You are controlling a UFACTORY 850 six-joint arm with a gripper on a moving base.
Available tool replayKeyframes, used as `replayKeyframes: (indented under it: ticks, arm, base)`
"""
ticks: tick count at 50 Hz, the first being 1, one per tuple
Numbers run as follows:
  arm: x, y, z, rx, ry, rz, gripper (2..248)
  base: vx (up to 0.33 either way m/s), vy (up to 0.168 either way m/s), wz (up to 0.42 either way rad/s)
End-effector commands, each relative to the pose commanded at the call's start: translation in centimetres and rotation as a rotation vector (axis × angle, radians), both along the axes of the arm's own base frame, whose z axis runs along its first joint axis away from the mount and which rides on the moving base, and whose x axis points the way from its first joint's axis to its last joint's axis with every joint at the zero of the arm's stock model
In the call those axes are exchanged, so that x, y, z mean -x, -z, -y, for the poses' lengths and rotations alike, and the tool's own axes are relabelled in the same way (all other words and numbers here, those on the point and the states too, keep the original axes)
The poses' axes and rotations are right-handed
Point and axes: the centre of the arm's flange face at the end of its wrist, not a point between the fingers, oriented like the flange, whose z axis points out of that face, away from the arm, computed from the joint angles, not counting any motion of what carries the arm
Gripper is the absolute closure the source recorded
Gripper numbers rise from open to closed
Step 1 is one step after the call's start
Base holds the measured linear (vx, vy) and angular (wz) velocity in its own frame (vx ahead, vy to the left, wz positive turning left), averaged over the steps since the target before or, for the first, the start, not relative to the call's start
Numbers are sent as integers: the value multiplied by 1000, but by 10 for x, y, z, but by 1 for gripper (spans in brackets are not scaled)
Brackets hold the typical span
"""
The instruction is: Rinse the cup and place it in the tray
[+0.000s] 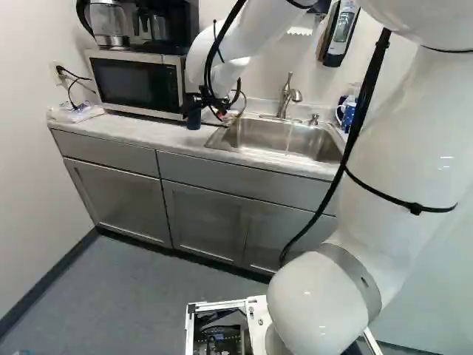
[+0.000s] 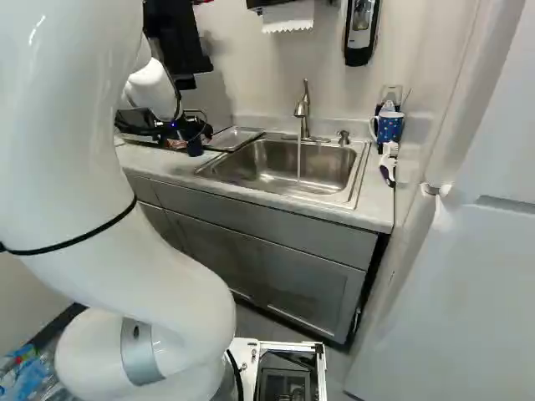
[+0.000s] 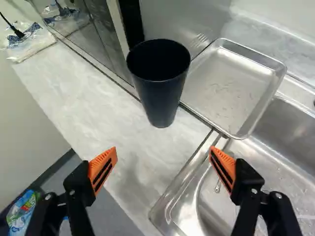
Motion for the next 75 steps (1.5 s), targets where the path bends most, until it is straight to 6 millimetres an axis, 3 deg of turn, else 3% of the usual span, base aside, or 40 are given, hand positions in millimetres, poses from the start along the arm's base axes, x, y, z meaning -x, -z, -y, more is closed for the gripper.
replayKeyframes:
  ticks: [28, 75]
  arm:
    - [-17, 21, -6, -37, 1, 102, 3]
    - [-29, 50, -14, -111, -3, 304, 3]
  base:
    - [0, 0, 0]
    - [0, 0, 0]
